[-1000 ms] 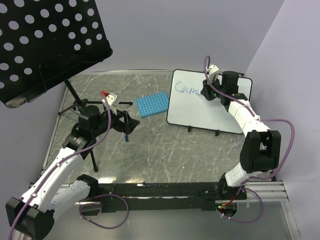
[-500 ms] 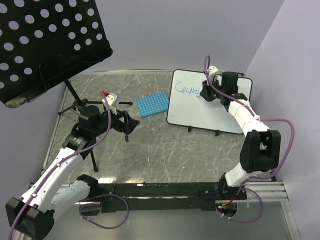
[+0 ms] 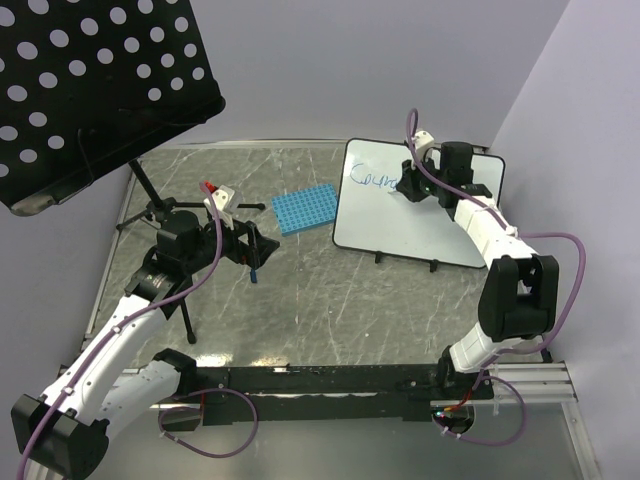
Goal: Write a sentence on the whiteboard
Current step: Write a sentence on the whiteboard, then pick up the whiteboard from the whiteboard stand.
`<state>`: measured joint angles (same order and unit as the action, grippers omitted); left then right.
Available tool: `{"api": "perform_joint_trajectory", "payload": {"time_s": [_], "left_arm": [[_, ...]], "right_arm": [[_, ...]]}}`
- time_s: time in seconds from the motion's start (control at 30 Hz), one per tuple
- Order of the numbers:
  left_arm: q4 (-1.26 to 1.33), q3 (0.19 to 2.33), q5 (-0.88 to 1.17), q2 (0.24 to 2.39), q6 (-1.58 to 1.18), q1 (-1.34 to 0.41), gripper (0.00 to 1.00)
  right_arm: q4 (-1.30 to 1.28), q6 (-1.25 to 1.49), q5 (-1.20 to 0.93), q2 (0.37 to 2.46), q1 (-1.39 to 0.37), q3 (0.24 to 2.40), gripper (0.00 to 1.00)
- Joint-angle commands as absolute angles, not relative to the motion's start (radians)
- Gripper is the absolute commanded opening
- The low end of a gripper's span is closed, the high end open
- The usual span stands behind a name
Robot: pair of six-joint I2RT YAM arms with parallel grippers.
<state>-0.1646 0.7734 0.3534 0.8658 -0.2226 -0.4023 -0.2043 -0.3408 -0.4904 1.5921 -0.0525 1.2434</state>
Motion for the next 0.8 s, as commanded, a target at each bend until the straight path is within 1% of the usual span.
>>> {"api": "perform_joint_trajectory", "payload": {"time_s": [0.0, 0.2, 0.33, 0.4, 0.43, 0.6, 0.63, 0.67, 0.73, 0.77], "left_arm": [[-0.149, 0.776, 0.364, 0.845, -0.215, -0.399, 0.97], [-0.121, 0.77, 0.367, 0.851, -0.229, -0.399, 0.97], [-0.016, 0.758, 0.446, 0.906, -0.332, -0.397, 0.97], [0.023, 0.781, 0.5, 0.991, -0.373, -0.396, 0.97], [0.034, 0.801, 0.508, 1.029, -0.411, -0.396, 0.97], [0.109, 0.958, 0.619, 1.351, -0.486, -0.393, 0.97], [0.121, 0.986, 0.639, 1.4, -0.494, -0.39, 0.99], [0.152, 1.038, 0.65, 1.493, -0.503, -0.388, 0.99], [0.182, 1.095, 0.69, 1.584, -0.52, -0.385, 0.96], [0.196, 1.153, 0.701, 1.668, -0.526, -0.385, 0.95]], "right_arm": [[-0.201, -0.327, -0.515, 1.554, -0.057, 1.278, 0.0], [-0.206, -0.302, -0.57, 1.457, -0.028, 1.27, 0.0], [-0.221, -0.275, -0.621, 1.424, -0.005, 1.276, 0.0], [-0.236, -0.264, -0.641, 1.408, -0.006, 1.29, 0.0], [-0.256, -0.256, -0.655, 1.402, 0.02, 1.295, 0.0], [-0.284, -0.218, -0.713, 1.306, 0.031, 1.26, 0.0], [-0.282, -0.21, -0.725, 1.29, 0.034, 1.247, 0.0], [-0.276, -0.207, -0.745, 1.272, 0.037, 1.232, 0.0], [-0.25, -0.192, -0.775, 1.226, 0.055, 1.177, 0.0], [-0.238, -0.186, -0.785, 1.214, 0.064, 1.158, 0.0]]}}
